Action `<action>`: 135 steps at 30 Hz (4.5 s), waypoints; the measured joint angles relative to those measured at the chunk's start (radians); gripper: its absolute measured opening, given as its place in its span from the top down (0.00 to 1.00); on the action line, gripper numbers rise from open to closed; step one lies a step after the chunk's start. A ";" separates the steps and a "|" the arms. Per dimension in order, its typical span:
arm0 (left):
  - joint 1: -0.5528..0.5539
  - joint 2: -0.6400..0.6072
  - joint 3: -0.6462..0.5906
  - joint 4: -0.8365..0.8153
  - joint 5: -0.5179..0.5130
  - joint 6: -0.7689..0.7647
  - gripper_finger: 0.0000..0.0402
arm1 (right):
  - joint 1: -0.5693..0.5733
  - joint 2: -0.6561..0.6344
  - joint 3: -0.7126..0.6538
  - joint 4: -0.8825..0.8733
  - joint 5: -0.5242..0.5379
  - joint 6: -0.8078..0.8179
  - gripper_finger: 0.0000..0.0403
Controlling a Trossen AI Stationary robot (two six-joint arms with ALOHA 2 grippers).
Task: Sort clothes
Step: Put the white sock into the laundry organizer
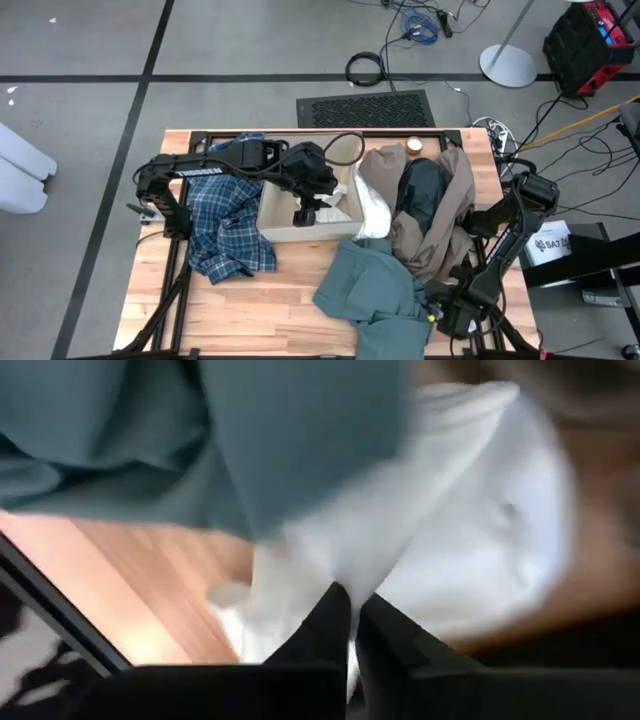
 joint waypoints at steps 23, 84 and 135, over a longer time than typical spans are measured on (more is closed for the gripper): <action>-0.017 0.001 0.000 0.061 0.527 -0.002 0.60 | -0.038 -0.002 0.795 -0.656 0.667 -0.259 1.00; -0.219 0.124 -0.160 0.760 0.110 0.004 0.97 | -0.261 -0.001 0.797 -0.379 0.917 -0.886 1.00; 0.168 -0.263 -0.156 0.310 -0.279 0.051 1.00 | -0.187 0.000 0.565 -0.652 1.276 -0.538 0.67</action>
